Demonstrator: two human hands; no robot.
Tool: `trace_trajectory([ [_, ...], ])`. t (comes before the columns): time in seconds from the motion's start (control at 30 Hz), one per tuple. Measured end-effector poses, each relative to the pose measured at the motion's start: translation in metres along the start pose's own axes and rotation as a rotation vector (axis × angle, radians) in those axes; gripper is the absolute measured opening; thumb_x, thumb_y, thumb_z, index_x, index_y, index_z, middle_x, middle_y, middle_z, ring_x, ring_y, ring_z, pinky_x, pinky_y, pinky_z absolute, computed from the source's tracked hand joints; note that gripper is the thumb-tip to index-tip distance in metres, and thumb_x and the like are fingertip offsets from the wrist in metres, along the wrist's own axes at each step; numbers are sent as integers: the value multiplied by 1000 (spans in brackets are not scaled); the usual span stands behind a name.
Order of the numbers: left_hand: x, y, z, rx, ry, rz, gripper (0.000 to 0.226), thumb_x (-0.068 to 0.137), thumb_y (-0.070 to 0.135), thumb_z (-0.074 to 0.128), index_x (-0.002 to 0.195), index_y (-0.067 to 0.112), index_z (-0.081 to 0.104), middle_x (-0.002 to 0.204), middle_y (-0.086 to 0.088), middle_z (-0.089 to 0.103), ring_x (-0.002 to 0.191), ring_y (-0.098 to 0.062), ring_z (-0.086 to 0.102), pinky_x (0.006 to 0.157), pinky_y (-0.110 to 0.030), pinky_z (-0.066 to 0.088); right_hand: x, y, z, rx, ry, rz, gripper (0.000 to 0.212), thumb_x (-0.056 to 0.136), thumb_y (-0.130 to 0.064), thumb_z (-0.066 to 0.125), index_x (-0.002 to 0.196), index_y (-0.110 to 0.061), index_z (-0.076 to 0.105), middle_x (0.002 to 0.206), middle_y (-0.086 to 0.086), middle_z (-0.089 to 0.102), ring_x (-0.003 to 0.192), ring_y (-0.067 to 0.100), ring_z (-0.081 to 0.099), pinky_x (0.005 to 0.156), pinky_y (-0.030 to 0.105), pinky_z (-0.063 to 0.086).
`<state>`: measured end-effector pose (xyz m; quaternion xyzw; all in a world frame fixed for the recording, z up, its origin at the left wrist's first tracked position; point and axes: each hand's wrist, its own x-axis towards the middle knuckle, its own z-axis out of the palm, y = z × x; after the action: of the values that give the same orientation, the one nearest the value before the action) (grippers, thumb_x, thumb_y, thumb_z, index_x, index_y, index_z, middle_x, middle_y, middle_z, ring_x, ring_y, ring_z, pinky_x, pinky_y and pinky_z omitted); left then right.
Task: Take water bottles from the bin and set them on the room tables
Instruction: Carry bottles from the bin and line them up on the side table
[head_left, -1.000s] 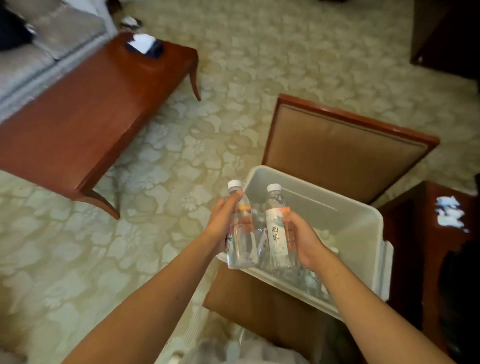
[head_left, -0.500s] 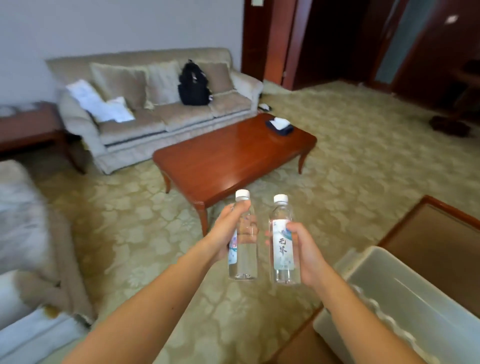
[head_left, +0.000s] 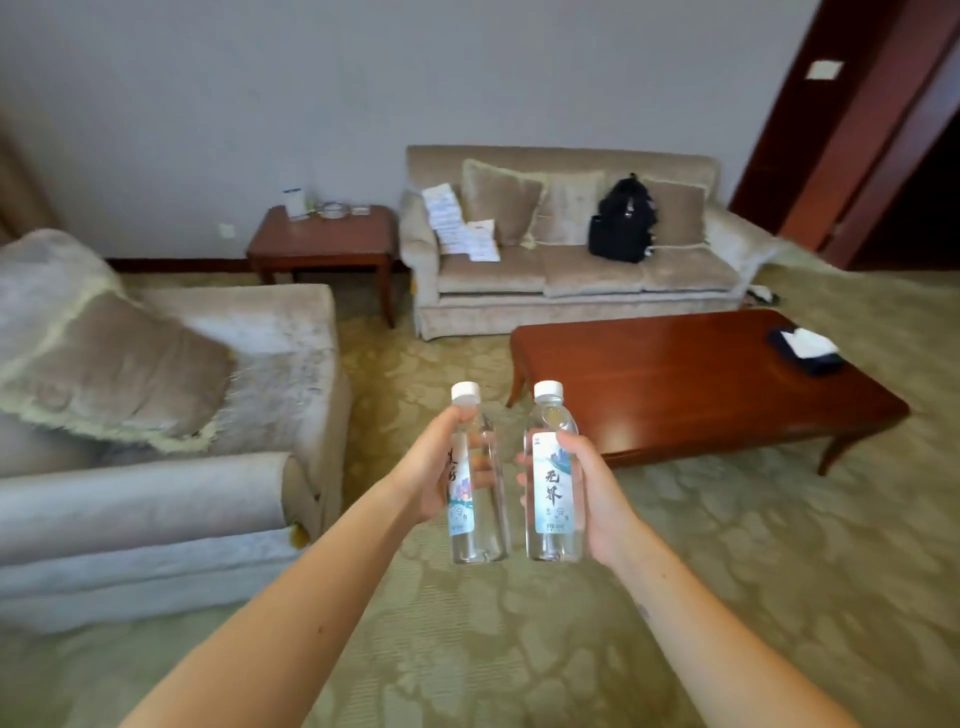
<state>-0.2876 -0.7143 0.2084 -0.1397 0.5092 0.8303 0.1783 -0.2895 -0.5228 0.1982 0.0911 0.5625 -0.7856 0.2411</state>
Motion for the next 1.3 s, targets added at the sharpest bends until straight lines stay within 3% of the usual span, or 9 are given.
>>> trace_trajectory([
  [0.07,6,10,-15,-31,31,31,25,91,32,51,91,9,59,72,-3,61,51,-16,57,52,-27,52,25,-4,13,-34,-40,28,40,83,-49,64,97,-12,75,90,11,74,72,22,69,79,41,51],
  [0.17,29,26,-36,-100,97,72,25,90,32,50,94,10,61,74,-3,63,52,-17,58,54,-29,51,70,-15,28,-115,-133,78,61,68,-55,71,110,-10,71,87,10,74,69,21,69,69,35,55],
  [0.3,75,52,-54,-91,170,121,28,95,31,50,110,10,60,80,-5,69,65,-20,65,79,-38,52,136,-40,42,-179,-203,105,82,65,-56,73,131,-10,59,93,7,73,72,19,71,60,31,55],
  [0.4,112,78,-52,-48,207,203,21,98,29,52,108,13,61,82,-5,70,70,-20,66,79,-37,53,188,-69,45,-224,-263,124,90,61,-61,76,134,-12,57,99,10,72,75,22,71,60,32,55],
  [0.53,160,110,-47,-22,233,275,16,98,26,53,97,15,65,81,-5,70,71,-18,68,72,-33,55,249,-113,47,-241,-352,147,83,67,-57,71,133,-9,57,92,12,72,67,23,70,55,32,55],
  [0.8,249,164,-71,-29,353,265,27,92,33,64,108,13,63,85,-6,68,76,-19,65,79,-37,52,365,-165,61,-276,-435,175,80,69,-59,69,131,-10,57,87,11,67,68,22,66,60,31,54],
  [1.0,330,216,-119,-31,393,260,34,89,41,67,110,14,66,89,-5,67,82,-20,65,88,-41,50,470,-191,90,-251,-448,200,52,72,-58,67,99,-14,64,78,7,61,66,22,60,67,32,50],
  [1.13,394,272,-157,-46,333,266,37,92,42,63,116,15,62,88,-5,65,82,-20,65,85,-41,53,553,-211,126,-252,-439,167,44,82,-56,63,96,-15,67,80,7,65,70,22,63,74,35,51],
  [1.3,474,357,-217,-23,277,247,43,90,47,64,118,16,58,89,-4,64,82,-18,66,85,-41,53,656,-244,178,-222,-429,117,53,72,-57,66,100,-11,68,82,8,69,70,22,66,71,35,53],
])
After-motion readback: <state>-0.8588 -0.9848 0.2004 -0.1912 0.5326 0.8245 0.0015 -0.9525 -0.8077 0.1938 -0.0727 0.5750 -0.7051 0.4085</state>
